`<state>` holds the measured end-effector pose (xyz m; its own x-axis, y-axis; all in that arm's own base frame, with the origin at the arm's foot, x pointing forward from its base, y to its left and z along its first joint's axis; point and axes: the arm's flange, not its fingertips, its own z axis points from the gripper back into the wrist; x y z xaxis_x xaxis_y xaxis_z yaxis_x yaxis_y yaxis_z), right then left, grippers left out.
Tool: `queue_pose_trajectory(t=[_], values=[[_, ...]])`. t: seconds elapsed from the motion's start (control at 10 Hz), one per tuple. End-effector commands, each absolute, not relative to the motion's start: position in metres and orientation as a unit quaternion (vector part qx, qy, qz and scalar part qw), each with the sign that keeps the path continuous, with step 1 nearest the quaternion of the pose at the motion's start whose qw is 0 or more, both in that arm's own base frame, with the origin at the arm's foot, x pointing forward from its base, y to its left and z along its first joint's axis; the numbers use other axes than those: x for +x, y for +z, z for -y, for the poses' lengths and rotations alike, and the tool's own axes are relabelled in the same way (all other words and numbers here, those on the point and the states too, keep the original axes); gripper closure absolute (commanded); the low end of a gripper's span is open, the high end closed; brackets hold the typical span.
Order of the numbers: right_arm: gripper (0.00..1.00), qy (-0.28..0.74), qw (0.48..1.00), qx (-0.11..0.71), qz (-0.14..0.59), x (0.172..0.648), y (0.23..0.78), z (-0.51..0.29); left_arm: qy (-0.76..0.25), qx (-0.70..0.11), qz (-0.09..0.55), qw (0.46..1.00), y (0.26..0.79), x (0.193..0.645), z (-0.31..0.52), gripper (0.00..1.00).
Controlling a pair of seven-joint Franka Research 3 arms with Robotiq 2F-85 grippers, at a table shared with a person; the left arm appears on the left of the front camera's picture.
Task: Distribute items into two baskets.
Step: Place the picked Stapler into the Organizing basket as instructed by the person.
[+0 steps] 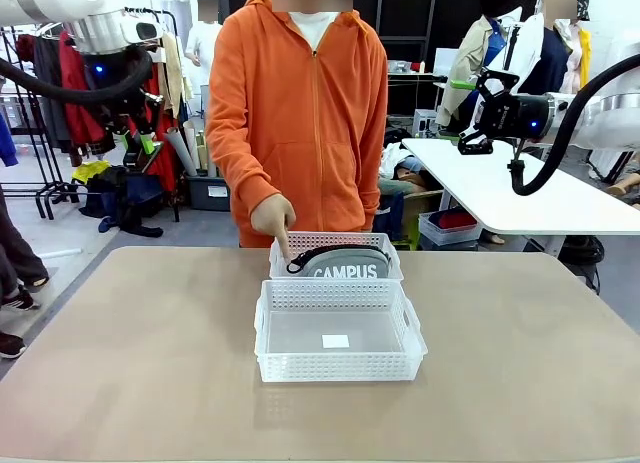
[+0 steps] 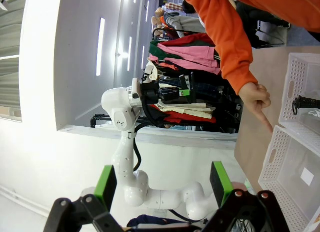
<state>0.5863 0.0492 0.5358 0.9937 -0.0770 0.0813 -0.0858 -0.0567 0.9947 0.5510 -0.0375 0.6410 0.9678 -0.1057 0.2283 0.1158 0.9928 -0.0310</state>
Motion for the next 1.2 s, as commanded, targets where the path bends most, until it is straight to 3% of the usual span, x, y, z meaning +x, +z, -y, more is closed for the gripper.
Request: queue_pose_trajectory(t=[0.0,0.4,1.1], values=[[0.0,-0.003,0.681,0.73,0.057,0.586,0.538,-0.049,-0.054,-0.019,0.116,0.992,0.643,0.548,0.037,1.0],[0.0,-0.003,0.681,0.73,0.057,0.586,0.538,-0.049,-0.056,-0.022,0.114,0.992,0.641,0.551,0.037,1.0],[0.0,-0.003,0.681,0.73,0.057,0.586,0.538,-0.049,-0.324,-0.015,0.203,0.924,0.681,0.506,0.072,1.0]])
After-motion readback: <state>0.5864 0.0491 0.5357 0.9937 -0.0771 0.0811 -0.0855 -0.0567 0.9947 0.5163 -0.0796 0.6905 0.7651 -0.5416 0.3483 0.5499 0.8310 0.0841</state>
